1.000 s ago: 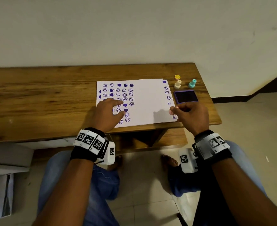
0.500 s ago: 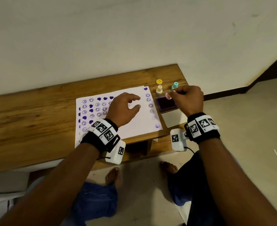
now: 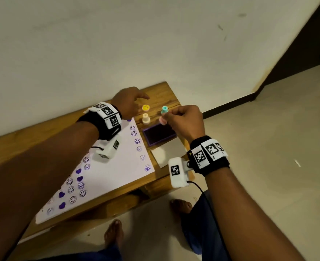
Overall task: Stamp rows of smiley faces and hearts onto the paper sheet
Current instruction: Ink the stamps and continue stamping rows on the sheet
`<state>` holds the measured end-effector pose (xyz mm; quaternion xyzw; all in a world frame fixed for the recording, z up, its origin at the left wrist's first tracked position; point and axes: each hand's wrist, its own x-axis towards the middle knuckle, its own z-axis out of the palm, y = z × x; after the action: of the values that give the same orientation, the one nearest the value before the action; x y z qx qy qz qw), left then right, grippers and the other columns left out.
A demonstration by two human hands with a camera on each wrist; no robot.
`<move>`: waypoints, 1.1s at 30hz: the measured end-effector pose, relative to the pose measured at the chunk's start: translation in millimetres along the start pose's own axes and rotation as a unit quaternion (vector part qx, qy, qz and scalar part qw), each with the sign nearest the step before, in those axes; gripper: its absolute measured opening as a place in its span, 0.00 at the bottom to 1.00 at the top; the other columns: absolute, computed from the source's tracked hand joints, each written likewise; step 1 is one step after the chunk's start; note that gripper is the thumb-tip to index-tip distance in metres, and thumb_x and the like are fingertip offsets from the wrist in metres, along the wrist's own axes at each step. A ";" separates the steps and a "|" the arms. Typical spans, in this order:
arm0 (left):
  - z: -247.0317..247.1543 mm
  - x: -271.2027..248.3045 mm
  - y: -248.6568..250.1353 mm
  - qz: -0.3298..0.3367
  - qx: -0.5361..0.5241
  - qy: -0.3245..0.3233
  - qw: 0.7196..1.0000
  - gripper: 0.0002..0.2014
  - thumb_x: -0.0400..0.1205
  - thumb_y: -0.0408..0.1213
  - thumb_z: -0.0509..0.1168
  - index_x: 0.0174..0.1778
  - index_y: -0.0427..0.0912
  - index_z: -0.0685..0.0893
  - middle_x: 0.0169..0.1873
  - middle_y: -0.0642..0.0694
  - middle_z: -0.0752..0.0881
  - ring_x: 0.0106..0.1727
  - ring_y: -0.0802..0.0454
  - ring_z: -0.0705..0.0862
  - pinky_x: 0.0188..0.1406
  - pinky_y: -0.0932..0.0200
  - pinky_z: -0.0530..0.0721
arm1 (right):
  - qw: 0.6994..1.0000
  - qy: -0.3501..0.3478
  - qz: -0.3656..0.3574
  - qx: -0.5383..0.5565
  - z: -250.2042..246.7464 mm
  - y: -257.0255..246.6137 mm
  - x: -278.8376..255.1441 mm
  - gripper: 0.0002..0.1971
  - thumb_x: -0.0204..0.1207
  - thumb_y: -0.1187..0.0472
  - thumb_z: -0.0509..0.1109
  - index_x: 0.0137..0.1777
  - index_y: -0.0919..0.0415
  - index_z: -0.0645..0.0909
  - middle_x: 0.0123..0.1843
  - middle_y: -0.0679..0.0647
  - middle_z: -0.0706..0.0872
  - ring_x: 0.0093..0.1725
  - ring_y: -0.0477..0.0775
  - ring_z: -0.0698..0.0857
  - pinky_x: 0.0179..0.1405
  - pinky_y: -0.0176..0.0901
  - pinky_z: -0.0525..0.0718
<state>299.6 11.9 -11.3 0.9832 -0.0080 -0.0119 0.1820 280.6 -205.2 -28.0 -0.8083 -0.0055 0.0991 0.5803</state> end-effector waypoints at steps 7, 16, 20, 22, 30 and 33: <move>9.6 28.9 -6.5 0.009 0.029 -0.080 0.996 0.17 0.78 0.41 0.72 0.63 0.52 0.86 0.62 0.46 0.85 0.61 0.47 0.84 0.56 0.59 0.77 | 0.998 -0.008 0.021 0.059 -6.7 5.6 3.8 0.07 0.68 0.55 0.84 0.36 0.58 0.92 0.36 0.51 0.93 0.42 0.52 0.93 0.53 0.62 0.91; 17.8 25.2 -10.1 0.001 0.054 -0.068 0.996 0.14 0.73 0.36 0.75 0.55 0.48 0.90 0.54 0.45 0.89 0.51 0.47 0.87 0.50 0.58 0.80 | 0.998 -0.015 0.017 0.065 -2.1 2.6 1.7 0.06 0.71 0.55 0.82 0.39 0.57 0.92 0.37 0.50 0.93 0.43 0.49 0.92 0.51 0.53 0.92; 8.5 15.5 -8.1 -0.032 0.042 -0.007 0.999 0.13 0.75 0.38 0.74 0.56 0.46 0.89 0.54 0.44 0.89 0.54 0.45 0.86 0.54 0.55 0.80 | 0.997 -0.025 0.009 0.069 -1.8 2.7 -1.9 0.06 0.73 0.56 0.81 0.43 0.59 0.92 0.38 0.52 0.92 0.40 0.46 0.89 0.46 0.45 0.89; 0.5 -0.5 -7.4 -0.042 0.002 0.063 0.997 0.14 0.76 0.39 0.73 0.57 0.45 0.89 0.52 0.43 0.88 0.51 0.46 0.87 0.53 0.57 0.79 | 0.997 -0.030 0.009 0.065 -1.5 1.9 -3.7 0.07 0.73 0.55 0.81 0.43 0.58 0.93 0.38 0.52 0.92 0.38 0.45 0.89 0.41 0.40 0.86; -0.3 -138.3 20.6 -0.204 -0.372 0.213 0.880 0.12 0.78 0.32 0.73 0.57 0.42 0.88 0.44 0.53 0.88 0.37 0.74 0.84 0.40 0.82 0.78 | 0.990 -0.052 -0.027 0.127 18.3 -16.6 -29.5 0.13 0.70 0.60 0.82 0.54 0.59 0.90 0.46 0.62 0.92 0.40 0.52 0.89 0.40 0.45 0.89; 14.9 -176.1 26.5 -0.240 -0.470 0.212 0.822 0.15 0.77 0.31 0.73 0.60 0.43 0.88 0.50 0.49 0.90 0.45 0.64 0.88 0.46 0.75 0.82 | 0.986 -0.083 -0.035 0.140 33.0 -24.4 -46.8 0.12 0.71 0.63 0.82 0.55 0.61 0.88 0.45 0.67 0.91 0.36 0.48 0.87 0.34 0.41 0.85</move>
<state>122.9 -14.6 -12.2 0.7274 0.2735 0.1508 0.6110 231.8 -172.2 -8.0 -0.7076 -0.0680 0.1455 0.6881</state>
